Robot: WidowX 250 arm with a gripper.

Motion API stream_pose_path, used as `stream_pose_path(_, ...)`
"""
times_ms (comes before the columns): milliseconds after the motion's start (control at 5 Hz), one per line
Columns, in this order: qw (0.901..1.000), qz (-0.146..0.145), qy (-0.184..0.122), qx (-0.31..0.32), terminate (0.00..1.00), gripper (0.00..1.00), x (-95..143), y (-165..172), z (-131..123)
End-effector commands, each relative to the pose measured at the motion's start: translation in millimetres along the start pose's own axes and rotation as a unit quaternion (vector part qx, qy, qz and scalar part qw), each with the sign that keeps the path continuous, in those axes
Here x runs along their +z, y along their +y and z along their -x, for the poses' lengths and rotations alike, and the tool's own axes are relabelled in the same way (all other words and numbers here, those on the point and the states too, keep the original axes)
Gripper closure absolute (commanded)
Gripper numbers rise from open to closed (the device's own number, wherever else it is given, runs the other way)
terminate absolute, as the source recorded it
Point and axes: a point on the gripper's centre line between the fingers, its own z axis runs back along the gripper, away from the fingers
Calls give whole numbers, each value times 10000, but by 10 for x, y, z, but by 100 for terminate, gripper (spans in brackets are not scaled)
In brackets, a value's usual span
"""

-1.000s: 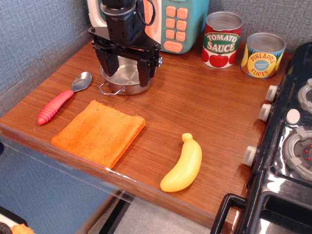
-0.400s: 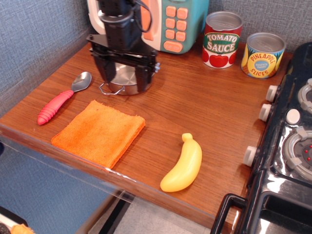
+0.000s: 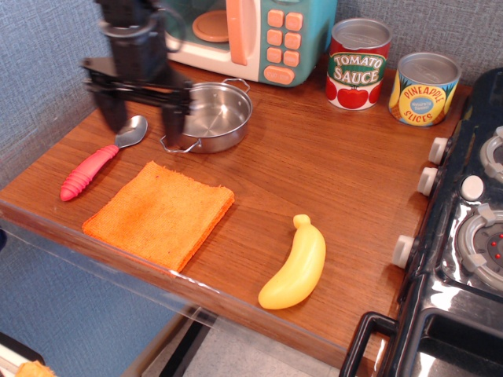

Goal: Pick up the spoon and put it in front of the can.

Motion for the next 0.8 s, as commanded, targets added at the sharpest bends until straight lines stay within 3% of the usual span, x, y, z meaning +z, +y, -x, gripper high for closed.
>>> stream_pose_path(0,9983,-555,183,45,0,0,-125,600,98)
stream_pose_path(600,9989,-427,143,91,0,0,-472,590,-15)
